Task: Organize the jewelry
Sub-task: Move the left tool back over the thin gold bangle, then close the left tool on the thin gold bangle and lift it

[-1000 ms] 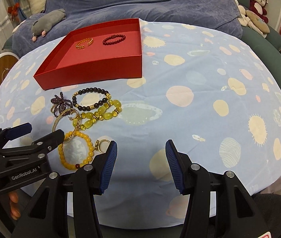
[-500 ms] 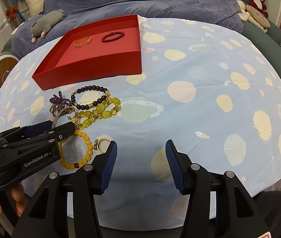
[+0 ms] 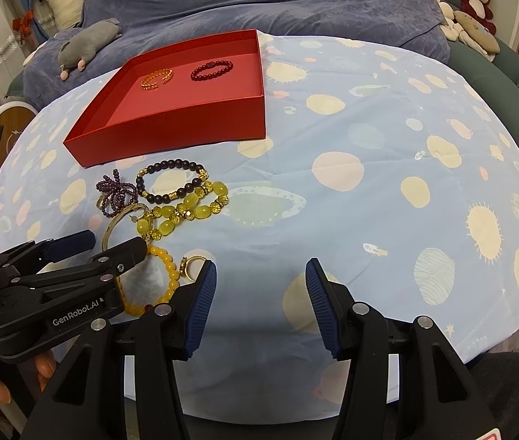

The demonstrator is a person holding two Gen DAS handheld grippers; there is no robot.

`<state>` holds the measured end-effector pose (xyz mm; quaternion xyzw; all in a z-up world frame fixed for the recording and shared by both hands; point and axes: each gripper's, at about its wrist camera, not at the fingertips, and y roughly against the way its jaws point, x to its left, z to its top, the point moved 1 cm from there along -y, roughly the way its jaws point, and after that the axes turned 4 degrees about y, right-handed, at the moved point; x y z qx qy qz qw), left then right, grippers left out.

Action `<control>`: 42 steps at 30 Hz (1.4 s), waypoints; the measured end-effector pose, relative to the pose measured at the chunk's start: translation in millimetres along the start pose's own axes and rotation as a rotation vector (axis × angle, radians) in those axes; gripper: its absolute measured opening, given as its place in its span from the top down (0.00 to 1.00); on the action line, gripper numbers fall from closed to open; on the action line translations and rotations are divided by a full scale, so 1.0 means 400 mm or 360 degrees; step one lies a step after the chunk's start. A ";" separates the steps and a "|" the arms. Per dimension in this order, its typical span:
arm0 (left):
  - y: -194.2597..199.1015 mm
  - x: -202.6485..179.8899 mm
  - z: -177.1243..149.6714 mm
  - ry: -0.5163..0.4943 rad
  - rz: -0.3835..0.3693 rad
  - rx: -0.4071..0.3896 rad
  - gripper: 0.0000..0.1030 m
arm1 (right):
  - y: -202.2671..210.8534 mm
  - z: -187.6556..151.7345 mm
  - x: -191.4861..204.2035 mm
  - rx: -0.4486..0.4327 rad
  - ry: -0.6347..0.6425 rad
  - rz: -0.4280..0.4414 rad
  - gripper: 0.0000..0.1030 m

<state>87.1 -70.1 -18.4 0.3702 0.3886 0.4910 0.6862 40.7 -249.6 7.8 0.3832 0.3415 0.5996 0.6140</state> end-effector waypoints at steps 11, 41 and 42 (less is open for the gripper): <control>-0.003 -0.009 0.009 -0.0032 -0.0023 -0.0003 0.49 | -0.004 0.002 -0.004 0.0008 -0.0003 0.0003 0.52; 0.055 0.127 0.010 0.0068 0.0136 -0.0095 0.49 | -0.128 0.087 0.134 0.0111 -0.0087 0.0274 0.78; 0.054 0.128 0.010 0.0069 0.0134 -0.0091 0.49 | -0.131 0.090 0.136 0.0111 -0.0090 0.0276 0.78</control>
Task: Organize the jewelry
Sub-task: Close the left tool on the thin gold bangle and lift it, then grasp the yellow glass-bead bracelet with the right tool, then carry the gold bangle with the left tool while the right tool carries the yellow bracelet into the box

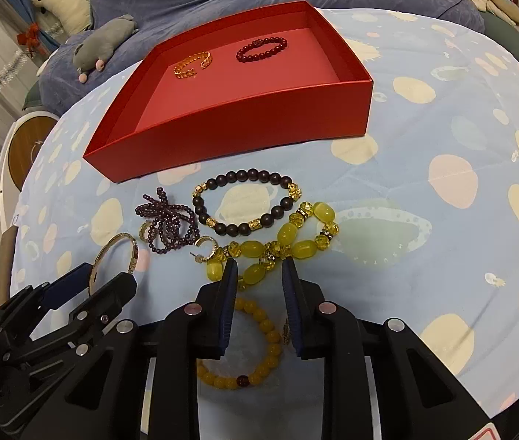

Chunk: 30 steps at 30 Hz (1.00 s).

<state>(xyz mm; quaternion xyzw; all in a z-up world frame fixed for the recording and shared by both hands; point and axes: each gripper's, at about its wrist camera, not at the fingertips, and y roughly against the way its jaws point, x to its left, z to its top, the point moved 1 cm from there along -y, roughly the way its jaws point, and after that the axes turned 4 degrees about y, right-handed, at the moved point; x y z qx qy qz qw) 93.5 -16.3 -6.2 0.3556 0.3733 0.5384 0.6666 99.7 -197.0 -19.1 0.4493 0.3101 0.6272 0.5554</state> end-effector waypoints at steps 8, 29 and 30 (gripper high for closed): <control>-0.006 0.001 -0.005 0.0007 0.0008 0.0007 0.49 | -0.009 0.005 -0.006 0.0003 -0.0005 -0.0015 0.87; 0.095 0.014 0.046 0.0026 -0.0025 -0.0045 0.49 | 0.188 0.061 -0.034 -0.0176 0.0025 0.0048 0.91; 0.103 0.013 0.055 0.0022 -0.0029 -0.0050 0.49 | 0.201 0.070 -0.033 -0.0188 0.0033 0.0056 0.91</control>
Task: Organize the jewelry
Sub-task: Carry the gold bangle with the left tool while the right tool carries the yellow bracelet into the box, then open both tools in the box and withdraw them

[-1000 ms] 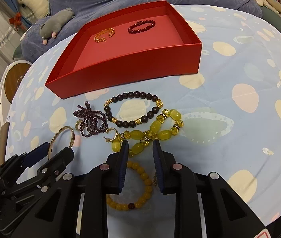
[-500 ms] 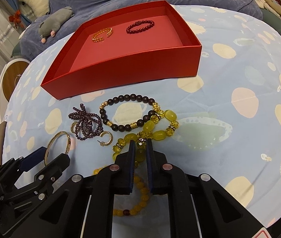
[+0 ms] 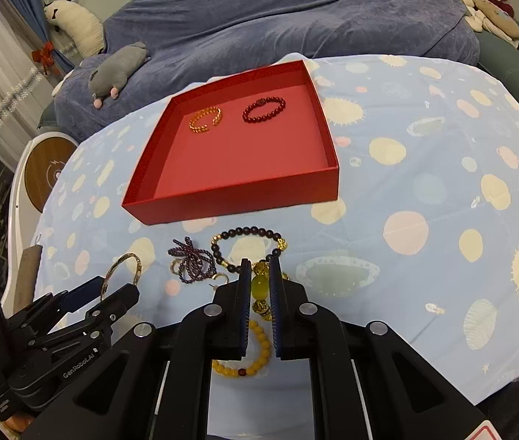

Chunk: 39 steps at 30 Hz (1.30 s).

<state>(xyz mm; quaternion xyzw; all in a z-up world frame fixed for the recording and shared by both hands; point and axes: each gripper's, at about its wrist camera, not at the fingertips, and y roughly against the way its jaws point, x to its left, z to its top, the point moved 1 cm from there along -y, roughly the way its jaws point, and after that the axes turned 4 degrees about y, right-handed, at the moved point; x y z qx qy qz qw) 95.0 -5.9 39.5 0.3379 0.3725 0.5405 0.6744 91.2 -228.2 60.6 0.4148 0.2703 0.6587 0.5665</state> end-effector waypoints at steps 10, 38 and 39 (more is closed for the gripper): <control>0.025 -0.031 0.190 -0.0092 -0.0078 -0.0060 0.49 | 0.045 0.205 0.059 -0.0156 0.0115 0.0119 0.91; -0.362 -0.037 0.401 -0.0114 -0.0058 0.0137 0.49 | -0.391 0.386 -0.069 0.0089 0.0015 0.0041 0.91; -0.361 -0.037 0.400 -0.0108 -0.0051 0.0134 0.49 | -0.386 0.386 -0.069 0.0070 0.0039 0.0010 0.89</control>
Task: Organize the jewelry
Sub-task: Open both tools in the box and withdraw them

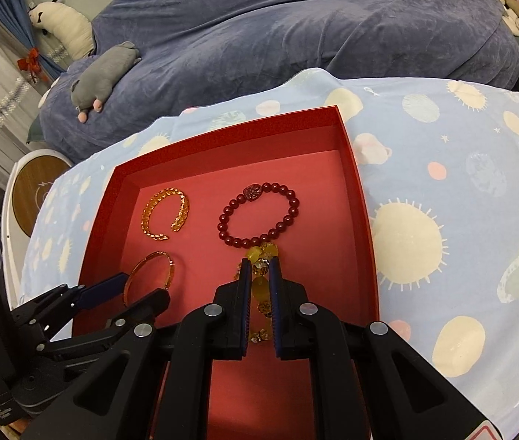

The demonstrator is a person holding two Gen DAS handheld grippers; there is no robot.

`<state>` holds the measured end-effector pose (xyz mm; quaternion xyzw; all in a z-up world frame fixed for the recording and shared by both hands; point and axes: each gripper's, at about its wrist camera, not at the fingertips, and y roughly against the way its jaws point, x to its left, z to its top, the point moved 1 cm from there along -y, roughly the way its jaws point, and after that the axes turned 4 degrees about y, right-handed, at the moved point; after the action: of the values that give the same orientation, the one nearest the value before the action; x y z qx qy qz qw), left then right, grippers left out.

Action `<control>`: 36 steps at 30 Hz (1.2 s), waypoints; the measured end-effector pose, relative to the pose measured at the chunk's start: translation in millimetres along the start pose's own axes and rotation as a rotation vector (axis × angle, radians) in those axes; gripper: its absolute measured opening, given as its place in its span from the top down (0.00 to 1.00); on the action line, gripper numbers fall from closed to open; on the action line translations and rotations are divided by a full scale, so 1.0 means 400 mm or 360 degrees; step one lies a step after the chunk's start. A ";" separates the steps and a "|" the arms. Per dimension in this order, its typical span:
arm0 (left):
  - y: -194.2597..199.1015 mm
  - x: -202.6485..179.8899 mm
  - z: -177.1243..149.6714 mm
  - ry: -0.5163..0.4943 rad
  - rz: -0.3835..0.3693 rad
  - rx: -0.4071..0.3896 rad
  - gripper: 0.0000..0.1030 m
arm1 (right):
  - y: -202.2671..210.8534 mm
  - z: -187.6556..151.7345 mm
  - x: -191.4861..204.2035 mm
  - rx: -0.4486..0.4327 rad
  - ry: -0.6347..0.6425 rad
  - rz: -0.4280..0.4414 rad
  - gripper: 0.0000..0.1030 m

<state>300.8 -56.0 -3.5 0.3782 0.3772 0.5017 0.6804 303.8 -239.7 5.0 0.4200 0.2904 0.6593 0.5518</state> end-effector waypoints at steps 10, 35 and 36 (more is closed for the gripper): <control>0.069 0.002 -0.015 0.0017 0.0049 -0.0124 0.31 | 0.103 -0.029 0.038 -0.0149 0.0118 -0.0092 0.66; 0.293 -0.041 -0.338 0.0027 0.0030 -0.0143 0.31 | 0.336 -0.369 0.070 -0.0105 0.0112 -0.0161 0.65; 0.296 -0.043 -0.353 0.0026 0.0027 -0.0132 0.31 | 0.339 -0.385 0.067 -0.0096 0.0108 -0.0162 0.65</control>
<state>124.0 -28.7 43.9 0.3488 0.3584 0.5256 0.6882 102.5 -231.3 52.4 0.3653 0.3100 0.6527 0.5869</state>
